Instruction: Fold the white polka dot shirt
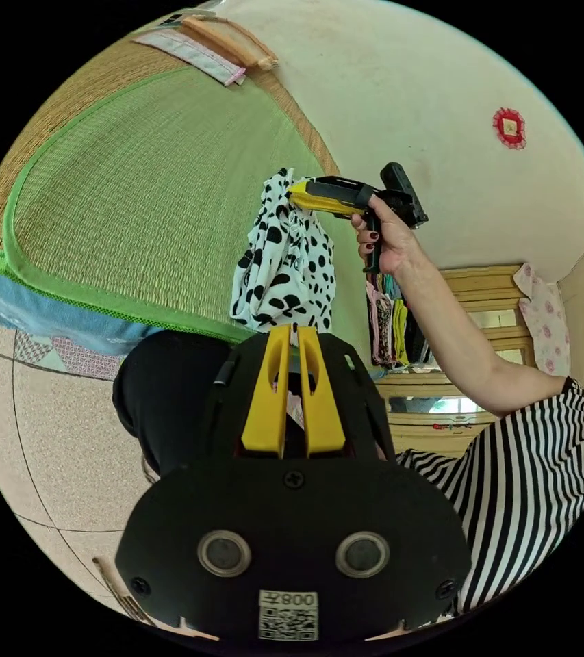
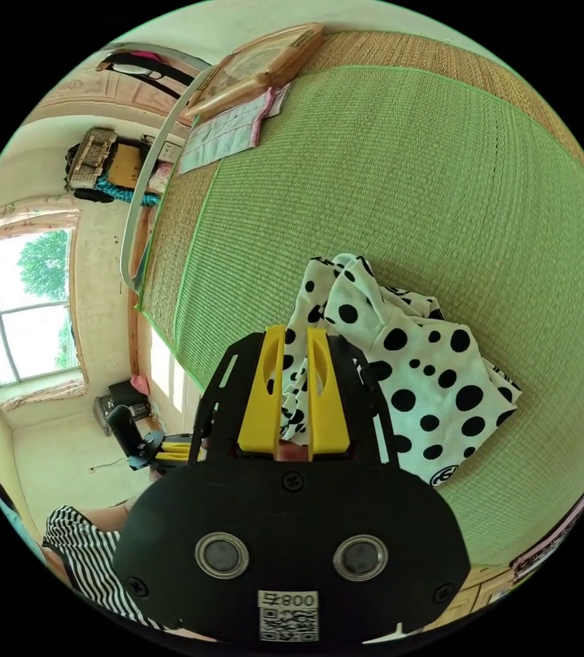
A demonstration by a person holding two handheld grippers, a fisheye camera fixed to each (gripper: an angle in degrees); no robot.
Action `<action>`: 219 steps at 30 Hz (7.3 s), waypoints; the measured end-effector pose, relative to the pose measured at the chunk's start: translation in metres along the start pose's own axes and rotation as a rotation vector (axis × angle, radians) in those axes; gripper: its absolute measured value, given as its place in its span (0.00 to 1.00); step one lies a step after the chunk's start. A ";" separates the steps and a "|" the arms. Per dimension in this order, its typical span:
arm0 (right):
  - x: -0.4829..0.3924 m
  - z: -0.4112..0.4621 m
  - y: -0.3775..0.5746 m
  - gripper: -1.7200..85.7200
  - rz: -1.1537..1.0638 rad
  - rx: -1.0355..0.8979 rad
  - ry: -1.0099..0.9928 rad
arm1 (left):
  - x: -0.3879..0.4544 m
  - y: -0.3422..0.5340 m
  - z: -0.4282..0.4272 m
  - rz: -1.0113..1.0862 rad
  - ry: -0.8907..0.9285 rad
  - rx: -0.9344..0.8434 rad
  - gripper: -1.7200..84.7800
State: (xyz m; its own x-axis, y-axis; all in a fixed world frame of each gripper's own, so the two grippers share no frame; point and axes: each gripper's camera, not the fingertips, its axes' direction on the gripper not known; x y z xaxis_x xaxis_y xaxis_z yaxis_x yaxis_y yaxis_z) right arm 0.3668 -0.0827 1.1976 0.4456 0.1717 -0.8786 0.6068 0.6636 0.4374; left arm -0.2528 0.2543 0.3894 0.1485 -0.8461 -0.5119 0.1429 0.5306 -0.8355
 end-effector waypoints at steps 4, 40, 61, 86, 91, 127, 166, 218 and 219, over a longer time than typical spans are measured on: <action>-0.015 -0.007 0.001 0.08 -0.068 0.025 0.024 | 0.031 -0.018 0.005 0.136 -0.122 -0.058 0.06; -0.010 0.038 0.064 0.02 -0.248 -0.059 -0.021 | 0.087 -0.087 0.041 0.203 -0.403 -0.236 0.02; 0.041 0.009 0.040 0.02 -0.154 0.103 0.068 | 0.103 -0.088 0.059 0.209 -0.331 -0.170 0.02; 0.065 0.069 0.262 0.02 -0.219 -0.029 0.014 | 0.145 -0.077 0.165 0.243 -0.418 -0.182 0.02; 0.095 0.078 0.273 0.02 -0.138 -0.040 -0.059 | 0.139 -0.051 0.193 0.231 -0.491 -0.244 0.02; 0.278 0.058 0.389 0.15 0.245 0.223 -0.579 | 0.282 0.088 0.457 0.787 -0.611 -0.532 0.03; 0.281 0.047 0.381 0.04 0.230 0.247 -0.788 | 0.069 0.035 0.214 0.191 -0.150 -0.211 0.05; 0.306 -0.132 0.621 0.04 0.123 0.450 -0.832 | 0.015 0.011 0.299 -0.165 0.471 -0.032 0.05; 0.308 -0.137 0.628 0.04 0.122 0.463 -0.834 | 0.022 0.009 0.307 -0.151 0.473 -0.041 0.05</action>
State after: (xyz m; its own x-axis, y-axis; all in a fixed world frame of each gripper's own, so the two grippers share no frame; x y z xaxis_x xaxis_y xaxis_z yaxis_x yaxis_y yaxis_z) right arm 0.7948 0.4866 1.1753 0.7392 -0.4714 -0.4810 0.6453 0.2914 0.7062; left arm 0.0516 0.2560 0.4323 -0.3327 -0.8489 -0.4108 0.0889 0.4054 -0.9098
